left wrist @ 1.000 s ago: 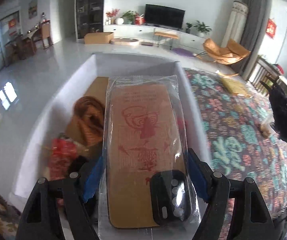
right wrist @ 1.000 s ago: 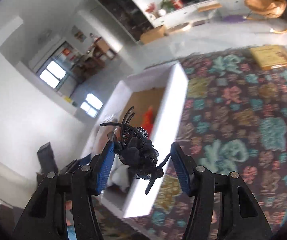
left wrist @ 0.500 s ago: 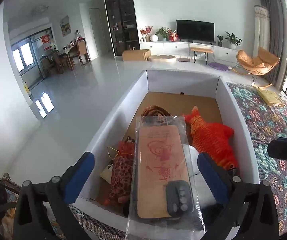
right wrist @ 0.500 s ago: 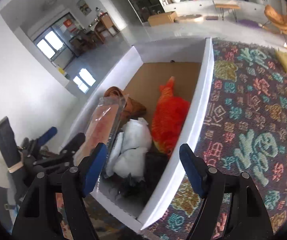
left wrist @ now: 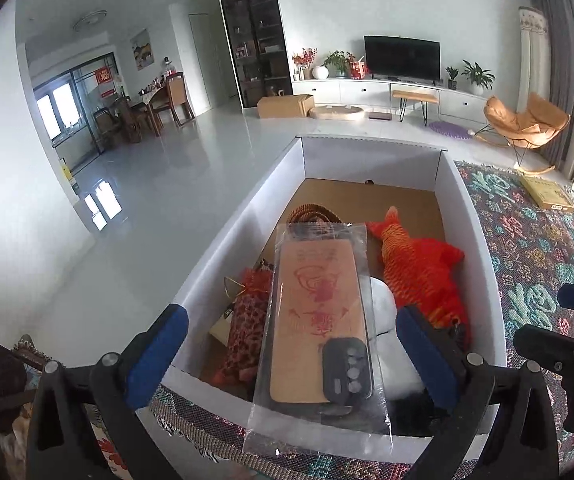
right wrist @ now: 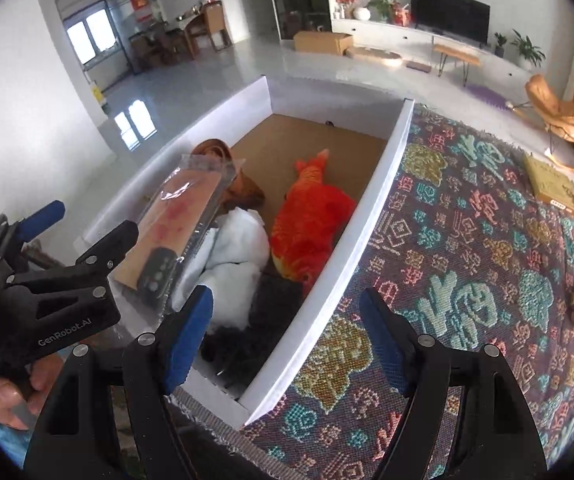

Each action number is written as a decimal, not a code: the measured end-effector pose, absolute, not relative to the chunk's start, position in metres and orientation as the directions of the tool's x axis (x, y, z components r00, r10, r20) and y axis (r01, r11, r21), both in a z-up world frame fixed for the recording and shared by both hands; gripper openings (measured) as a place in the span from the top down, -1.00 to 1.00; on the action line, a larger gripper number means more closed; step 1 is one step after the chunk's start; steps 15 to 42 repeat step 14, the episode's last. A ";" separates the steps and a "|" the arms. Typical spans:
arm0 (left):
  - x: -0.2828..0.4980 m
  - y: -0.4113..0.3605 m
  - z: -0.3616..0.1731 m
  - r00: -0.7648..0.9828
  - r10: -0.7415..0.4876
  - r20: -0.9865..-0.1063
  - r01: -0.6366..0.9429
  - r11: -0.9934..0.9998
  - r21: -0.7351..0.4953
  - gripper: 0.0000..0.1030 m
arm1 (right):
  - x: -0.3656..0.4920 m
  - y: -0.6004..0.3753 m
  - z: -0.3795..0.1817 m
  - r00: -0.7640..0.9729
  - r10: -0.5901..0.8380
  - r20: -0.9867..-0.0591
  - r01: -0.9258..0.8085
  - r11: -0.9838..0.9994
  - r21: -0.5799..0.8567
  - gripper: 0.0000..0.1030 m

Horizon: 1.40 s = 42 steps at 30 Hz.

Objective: Organize soft objects

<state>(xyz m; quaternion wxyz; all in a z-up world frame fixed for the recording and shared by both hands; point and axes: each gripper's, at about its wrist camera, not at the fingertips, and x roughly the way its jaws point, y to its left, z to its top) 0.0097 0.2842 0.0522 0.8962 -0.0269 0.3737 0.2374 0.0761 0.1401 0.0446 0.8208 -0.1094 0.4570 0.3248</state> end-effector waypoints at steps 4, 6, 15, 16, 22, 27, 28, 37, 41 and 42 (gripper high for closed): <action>0.006 0.284 0.052 0.610 0.415 -0.675 -0.448 0.883 0.138 -1.00 | 0.073 0.142 0.044 0.382 0.408 -0.829 -0.629 0.772 0.090 -0.53; 0.005 0.282 0.053 0.610 0.410 -0.678 -0.443 0.886 0.137 -1.00 | 0.072 0.143 0.044 0.385 0.403 -0.830 -0.632 0.771 0.081 -0.53; -0.001 0.287 0.055 0.646 0.368 -0.669 -0.452 0.890 0.053 -1.00 | 0.066 0.142 0.043 0.396 0.418 -0.817 -0.638 0.765 0.083 -0.53; -0.001 0.287 0.055 0.646 0.368 -0.669 -0.452 0.890 0.053 -1.00 | 0.066 0.142 0.043 0.396 0.418 -0.817 -0.638 0.765 0.083 -0.53; -0.001 0.287 0.055 0.646 0.368 -0.669 -0.452 0.890 0.053 -1.00 | 0.066 0.142 0.043 0.396 0.418 -0.817 -0.638 0.765 0.083 -0.53; -0.001 0.287 0.055 0.646 0.368 -0.669 -0.452 0.890 0.053 -1.00 | 0.066 0.142 0.043 0.396 0.418 -0.817 -0.638 0.765 0.083 -0.53; -0.001 0.287 0.055 0.646 0.368 -0.669 -0.452 0.890 0.053 -1.00 | 0.066 0.142 0.043 0.396 0.418 -0.817 -0.638 0.765 0.083 -0.53; -0.001 0.287 0.055 0.646 0.368 -0.669 -0.452 0.890 0.053 -1.00 | 0.066 0.142 0.043 0.396 0.418 -0.817 -0.638 0.765 0.083 -0.53; -0.001 0.287 0.055 0.646 0.368 -0.669 -0.452 0.890 0.053 -1.00 | 0.066 0.142 0.043 0.396 0.418 -0.817 -0.638 0.765 0.083 -0.53; -0.001 0.287 0.055 0.646 0.368 -0.669 -0.452 0.890 0.053 -1.00 | 0.066 0.142 0.043 0.396 0.418 -0.817 -0.638 0.765 0.083 -0.53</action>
